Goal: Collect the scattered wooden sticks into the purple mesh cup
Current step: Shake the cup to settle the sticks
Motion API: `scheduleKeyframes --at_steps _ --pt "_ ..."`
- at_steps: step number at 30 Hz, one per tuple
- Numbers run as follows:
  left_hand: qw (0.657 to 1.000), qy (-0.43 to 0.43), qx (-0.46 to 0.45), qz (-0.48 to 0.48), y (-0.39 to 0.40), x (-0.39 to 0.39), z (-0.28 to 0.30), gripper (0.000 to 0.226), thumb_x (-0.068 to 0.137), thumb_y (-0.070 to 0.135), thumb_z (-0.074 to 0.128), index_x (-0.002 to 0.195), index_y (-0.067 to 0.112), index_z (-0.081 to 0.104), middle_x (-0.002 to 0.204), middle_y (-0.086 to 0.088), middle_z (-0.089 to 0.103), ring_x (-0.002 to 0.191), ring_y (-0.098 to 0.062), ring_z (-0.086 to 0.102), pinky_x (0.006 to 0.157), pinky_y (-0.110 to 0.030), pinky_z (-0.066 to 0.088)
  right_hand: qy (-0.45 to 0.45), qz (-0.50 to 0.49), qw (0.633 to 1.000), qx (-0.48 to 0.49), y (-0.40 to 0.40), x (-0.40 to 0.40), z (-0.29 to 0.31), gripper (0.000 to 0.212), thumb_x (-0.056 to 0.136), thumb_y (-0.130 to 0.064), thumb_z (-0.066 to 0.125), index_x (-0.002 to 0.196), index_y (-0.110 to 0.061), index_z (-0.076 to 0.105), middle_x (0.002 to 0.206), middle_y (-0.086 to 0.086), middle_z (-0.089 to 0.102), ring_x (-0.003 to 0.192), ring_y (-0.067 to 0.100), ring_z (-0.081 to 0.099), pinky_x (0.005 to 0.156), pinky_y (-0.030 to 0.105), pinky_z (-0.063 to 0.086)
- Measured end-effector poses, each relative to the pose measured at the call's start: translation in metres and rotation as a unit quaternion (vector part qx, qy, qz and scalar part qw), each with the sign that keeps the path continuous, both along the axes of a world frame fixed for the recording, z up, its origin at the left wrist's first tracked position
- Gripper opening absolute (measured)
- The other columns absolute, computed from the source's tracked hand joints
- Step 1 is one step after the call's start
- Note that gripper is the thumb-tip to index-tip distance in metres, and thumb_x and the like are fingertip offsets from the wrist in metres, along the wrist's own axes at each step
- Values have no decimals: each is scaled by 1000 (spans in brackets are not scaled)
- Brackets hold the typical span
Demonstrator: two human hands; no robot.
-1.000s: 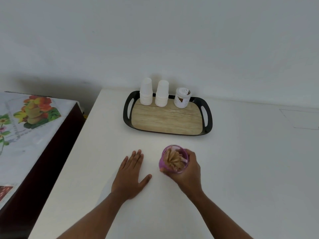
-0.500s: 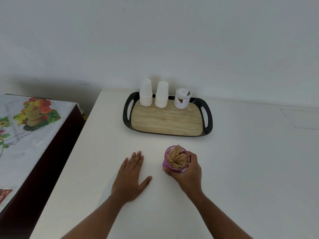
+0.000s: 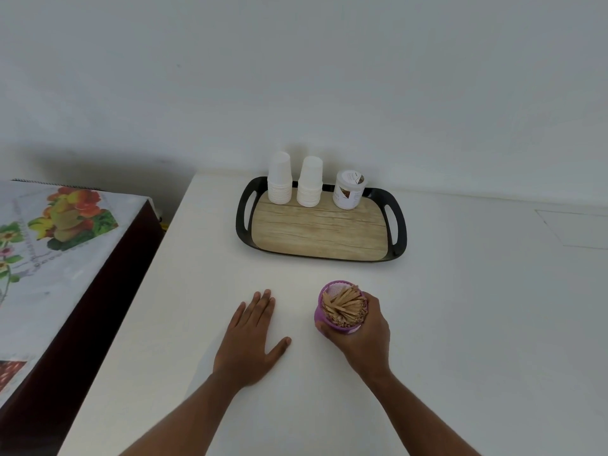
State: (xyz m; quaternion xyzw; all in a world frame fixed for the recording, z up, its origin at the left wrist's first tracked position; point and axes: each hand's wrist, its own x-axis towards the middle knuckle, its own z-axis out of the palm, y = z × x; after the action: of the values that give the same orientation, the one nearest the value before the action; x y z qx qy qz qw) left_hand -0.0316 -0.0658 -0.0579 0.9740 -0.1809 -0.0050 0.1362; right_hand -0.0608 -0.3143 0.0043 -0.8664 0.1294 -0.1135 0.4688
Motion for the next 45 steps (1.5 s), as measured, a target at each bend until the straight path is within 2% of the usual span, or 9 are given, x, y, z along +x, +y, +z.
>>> scheduleKeyframes --at_steps 4,10,15,18,22,25,28,35,45 --pt "1000 1 -1 -2 0 0 0 86 98 71 28 164 17 12 172 5 1 158 -10 -7 127 -37 3 25 29 999 7 -3 2 0 94 45 -70 91 123 -33 54 109 -19 69 99 3 67 81 31 60" --pt "1000 21 1 -9 1 1 2 88 97 74 22 164 20 5 172 7 -6 157 -9 -13 128 -36 0 42 30 997 55 1 1 -1 97 42 -68 95 122 -42 45 113 -24 65 102 -6 63 81 24 57" --pt "997 21 -66 15 7 7 9 82 97 67 24 161 16 26 170 4 17 158 -13 7 128 -32 8 39 30 997 58 0 6 -2 92 42 -64 95 118 -39 51 111 -19 69 101 -2 65 82 28 57" --pt "998 1 -39 39 23 19 12 88 97 70 9 160 11 28 170 -2 20 158 -18 9 128 -34 9 23 37 997 62 1 14 3 92 44 -62 96 122 -34 54 113 -18 70 104 2 66 85 31 59" --pt "997 6 -24 69 52 39 9 103 90 76 -9 162 8 17 171 -4 9 158 -20 2 128 -38 7 -3 45 997 68 8 33 14 91 45 -56 99 122 -30 56 114 -15 69 105 4 66 86 33 60" --pt "998 13 -11 67 60 43 3 99 91 76 -5 163 11 7 171 0 -1 158 -17 -7 128 -37 3 -19 55 996 70 16 55 24 91 47 -51 101 121 -27 56 114 -13 69 105 5 66 84 30 59" --pt "997 10 1 70 60 44 1 89 96 71 8 164 13 6 172 2 -2 158 -15 -8 129 -38 4 -31 66 995 67 26 80 34 93 47 -52 101 123 -25 55 114 -12 69 105 3 65 82 24 58" --pt "997 11 21 68 62 45 -1 83 99 69 15 163 19 -5 171 5 -10 157 -12 -15 127 -35 -2 -32 53 996 61 52 150 39 98 45 -47 101 127 -21 55 116 -8 68 107 12 65 87 43 61" --pt "997 13 8 75 60 46 -3 83 100 70 15 163 21 -7 171 6 -13 156 -11 -16 126 -36 -1 -10 39 998 38 81 215 19 98 47 -46 100 130 -19 55 119 -5 67 109 15 65 89 44 61"
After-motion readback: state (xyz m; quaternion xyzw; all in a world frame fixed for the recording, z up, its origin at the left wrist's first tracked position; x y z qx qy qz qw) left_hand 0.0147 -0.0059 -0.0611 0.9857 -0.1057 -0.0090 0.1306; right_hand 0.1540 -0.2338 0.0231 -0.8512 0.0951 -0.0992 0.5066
